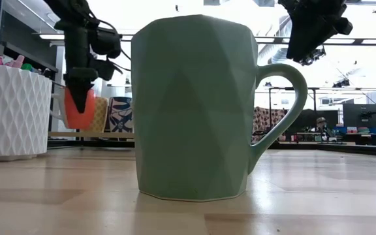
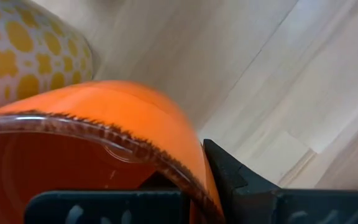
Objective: Place coffee mugs
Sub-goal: Put the orange mug on the shelf
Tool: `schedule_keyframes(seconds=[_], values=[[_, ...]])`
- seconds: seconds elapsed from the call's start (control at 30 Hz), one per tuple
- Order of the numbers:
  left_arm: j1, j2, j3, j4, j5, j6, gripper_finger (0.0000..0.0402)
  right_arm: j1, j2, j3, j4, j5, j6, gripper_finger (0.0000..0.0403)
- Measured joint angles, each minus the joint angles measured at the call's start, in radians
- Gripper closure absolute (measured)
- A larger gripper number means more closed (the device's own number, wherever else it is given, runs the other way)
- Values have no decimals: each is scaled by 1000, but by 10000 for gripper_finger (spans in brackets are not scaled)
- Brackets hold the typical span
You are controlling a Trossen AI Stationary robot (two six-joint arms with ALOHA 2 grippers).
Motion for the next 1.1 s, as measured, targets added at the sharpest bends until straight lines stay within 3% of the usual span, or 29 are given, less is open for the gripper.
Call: schedule_keyframes(seconds=[0.9,1.1], values=[[34,0,0,-33,2,-29,361,0,0,0,7,0,-6,311],[34,0,56,-89,-35,-28,353,0,0,0,7,0,-6,311]])
